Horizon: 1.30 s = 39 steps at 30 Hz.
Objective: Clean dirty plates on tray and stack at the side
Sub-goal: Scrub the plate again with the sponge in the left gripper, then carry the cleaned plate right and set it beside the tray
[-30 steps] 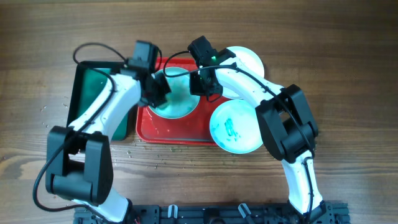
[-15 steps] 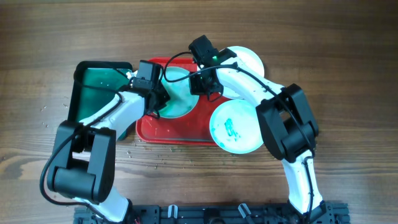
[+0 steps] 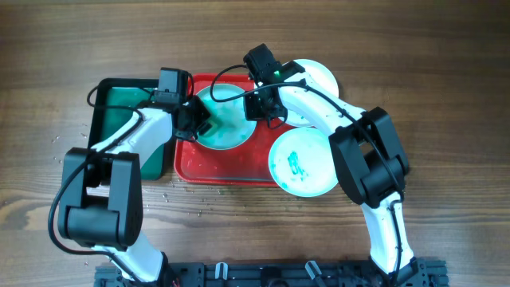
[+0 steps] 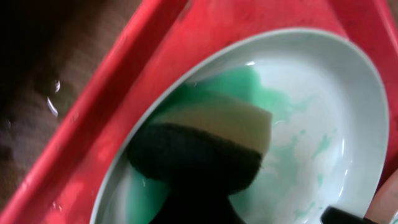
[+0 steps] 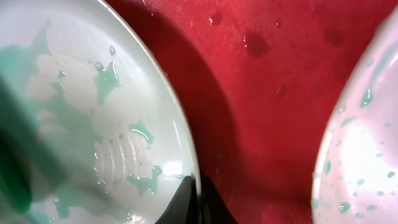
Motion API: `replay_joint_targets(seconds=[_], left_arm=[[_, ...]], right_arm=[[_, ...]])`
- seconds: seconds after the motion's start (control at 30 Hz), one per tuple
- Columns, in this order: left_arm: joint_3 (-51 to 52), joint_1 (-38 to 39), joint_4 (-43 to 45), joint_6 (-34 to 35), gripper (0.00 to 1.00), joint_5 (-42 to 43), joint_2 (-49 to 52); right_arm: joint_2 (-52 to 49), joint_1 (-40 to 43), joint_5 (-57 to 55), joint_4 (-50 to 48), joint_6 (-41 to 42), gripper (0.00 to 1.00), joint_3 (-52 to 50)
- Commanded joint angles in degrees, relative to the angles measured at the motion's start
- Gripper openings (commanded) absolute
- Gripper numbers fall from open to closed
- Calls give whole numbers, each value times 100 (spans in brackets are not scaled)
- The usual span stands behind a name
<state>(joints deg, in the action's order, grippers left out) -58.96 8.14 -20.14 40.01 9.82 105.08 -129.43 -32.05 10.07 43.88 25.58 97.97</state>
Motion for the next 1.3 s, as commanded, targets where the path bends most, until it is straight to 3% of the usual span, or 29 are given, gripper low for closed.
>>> replay_joint_targets(seconds=[0.0,0.07,0.17,0.3,0.53,0.6,0.67,0.73,0.8,0.9,1.07,1.27], left_arm=[[-90,90,247,-835,4,-391,122],[-90,245,275,-1049,4,-127,122],[-90,505,256,-2055,4,1016,122],[-262,409,-68,-2181,4,1676,7],[-2474,-1145,-2610,-2162,4,1648,-859],[-2551,-1414,-2900,-2159,4,1622,-1043],[-2542,-1447,-3202,-2159,4,1373,-1038],[-2538,-1416,-3445,-2159,4,1045,-1008],[-2538,-1403,-3521,-2159,4,960,-992],[-2538,-1399,-3565,-2155,4,960,-970],[-2535,-1399,-3716,-1998,4,940,-960],[-2535,-1399,-3753,-1851,4,852,-960]], right_arm=[[-199,-55,-55,-11,-164,4,-125],[-199,-55,-55,-9,-164,5,-125],[-199,-55,-55,-9,-166,4,-125],[-199,-55,63,-7,-197,4,-125],[-199,-55,570,98,-289,4,-125],[-219,-70,601,76,-208,17,-125],[-249,-101,656,20,-136,20,-186],[-249,-116,649,-74,50,19,-343],[-249,-98,603,-109,109,4,-433],[-114,-35,424,-26,94,4,-407],[960,-90,-1495,420,-186,4,-341],[1705,-1023,-6142,474,-457,4,-343]])
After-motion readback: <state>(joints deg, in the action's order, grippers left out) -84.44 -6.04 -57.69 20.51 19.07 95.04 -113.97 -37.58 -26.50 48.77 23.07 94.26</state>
